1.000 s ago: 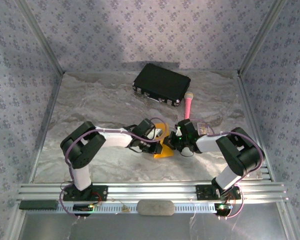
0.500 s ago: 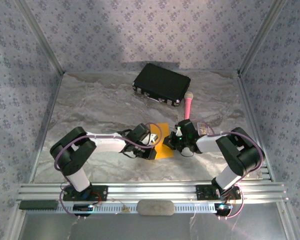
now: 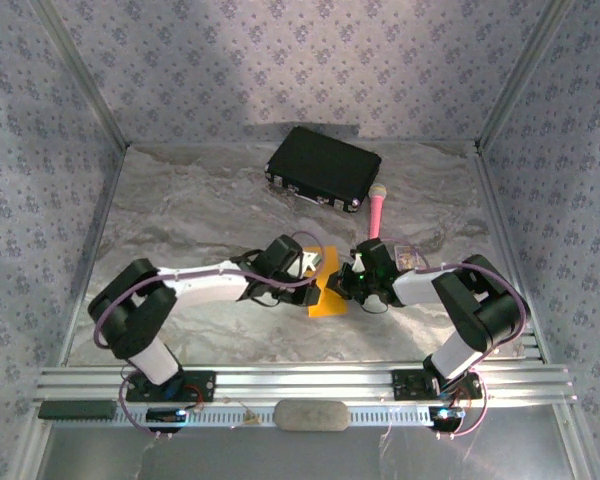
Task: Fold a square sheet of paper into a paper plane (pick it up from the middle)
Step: Fold the triangle a second time at the center of the table.
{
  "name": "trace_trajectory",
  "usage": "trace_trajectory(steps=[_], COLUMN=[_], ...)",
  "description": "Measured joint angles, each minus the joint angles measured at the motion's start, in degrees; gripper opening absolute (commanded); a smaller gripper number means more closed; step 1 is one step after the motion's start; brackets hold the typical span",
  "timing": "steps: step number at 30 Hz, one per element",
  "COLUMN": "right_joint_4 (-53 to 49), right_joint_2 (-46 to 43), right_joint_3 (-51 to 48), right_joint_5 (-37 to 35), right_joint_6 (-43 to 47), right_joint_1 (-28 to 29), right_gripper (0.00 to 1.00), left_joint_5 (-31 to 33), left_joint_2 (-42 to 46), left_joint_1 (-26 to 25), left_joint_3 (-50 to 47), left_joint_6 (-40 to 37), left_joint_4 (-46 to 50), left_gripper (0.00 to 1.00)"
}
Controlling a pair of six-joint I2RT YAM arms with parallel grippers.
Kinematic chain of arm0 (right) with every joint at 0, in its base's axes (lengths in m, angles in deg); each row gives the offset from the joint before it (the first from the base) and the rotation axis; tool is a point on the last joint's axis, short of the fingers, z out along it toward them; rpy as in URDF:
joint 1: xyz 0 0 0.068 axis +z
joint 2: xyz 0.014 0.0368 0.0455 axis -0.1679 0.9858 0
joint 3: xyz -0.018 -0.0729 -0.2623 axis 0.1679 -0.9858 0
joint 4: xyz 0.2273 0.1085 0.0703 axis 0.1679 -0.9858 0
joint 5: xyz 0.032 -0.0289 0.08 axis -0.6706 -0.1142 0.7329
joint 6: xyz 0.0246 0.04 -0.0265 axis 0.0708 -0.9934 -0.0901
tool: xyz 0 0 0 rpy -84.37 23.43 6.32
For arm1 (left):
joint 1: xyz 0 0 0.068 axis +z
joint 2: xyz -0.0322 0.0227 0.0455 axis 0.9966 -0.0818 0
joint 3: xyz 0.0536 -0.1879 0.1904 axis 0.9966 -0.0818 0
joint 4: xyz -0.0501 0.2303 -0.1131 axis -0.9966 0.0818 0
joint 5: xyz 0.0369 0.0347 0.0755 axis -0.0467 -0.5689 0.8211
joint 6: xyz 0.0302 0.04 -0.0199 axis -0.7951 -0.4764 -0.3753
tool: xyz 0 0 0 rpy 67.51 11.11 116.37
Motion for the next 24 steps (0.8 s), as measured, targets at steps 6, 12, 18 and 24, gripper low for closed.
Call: trace_trajectory(steps=[6,12,18,24], right_joint_4=[0.0,0.0,-0.4,-0.5], right_joint_2=[0.0,0.0,0.0,0.0], right_joint_3=[0.0,0.0,0.0,0.0], right_joint_5=[0.0,0.0,0.6,0.9], right_joint_6=[0.0,0.2,0.3,0.6], right_joint_1=[0.0,0.0,-0.3,-0.5], right_gripper=[0.0,0.0,0.0,0.0], left_joint_5=[-0.9,-1.1,-1.1,-1.0], left_joint_2=[-6.8,-7.9,-5.3,-1.7], left_joint_1=[-0.1,0.0,0.0,-0.2], left_joint_3=[1.1,-0.8,-4.7,-7.2], left_joint_6=[1.6,2.1,2.1,0.9], left_joint_4=[-2.0,-4.1,-6.0,-2.4], left_gripper=[0.0,0.0,0.0,0.0])
